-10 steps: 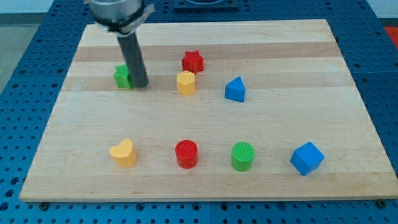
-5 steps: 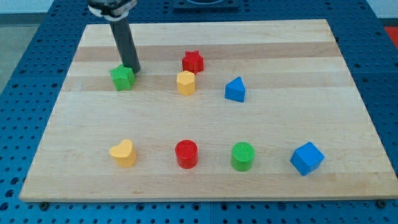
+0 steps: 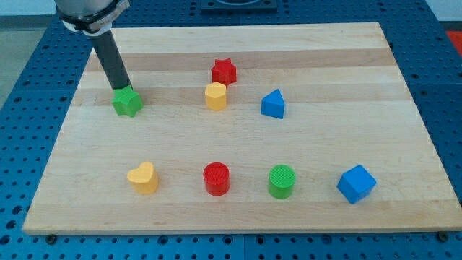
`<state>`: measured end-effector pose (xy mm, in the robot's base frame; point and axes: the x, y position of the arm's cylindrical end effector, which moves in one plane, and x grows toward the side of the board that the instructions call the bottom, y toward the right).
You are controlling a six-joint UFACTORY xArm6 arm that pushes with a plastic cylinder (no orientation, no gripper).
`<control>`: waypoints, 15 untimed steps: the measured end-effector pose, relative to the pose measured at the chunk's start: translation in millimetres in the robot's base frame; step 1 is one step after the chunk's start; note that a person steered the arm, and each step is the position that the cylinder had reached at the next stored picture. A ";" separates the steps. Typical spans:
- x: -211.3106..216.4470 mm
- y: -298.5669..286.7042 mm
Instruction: Push green star towards bottom left
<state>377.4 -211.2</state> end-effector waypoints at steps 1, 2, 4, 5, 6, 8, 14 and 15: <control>9.4 4.9; -2.0 12.5; 0.2 58.6; 0.0 54.5; 2.8 36.1; 29.5 11.8; 81.2 -28.4; 67.1 -11.1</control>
<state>444.5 -222.3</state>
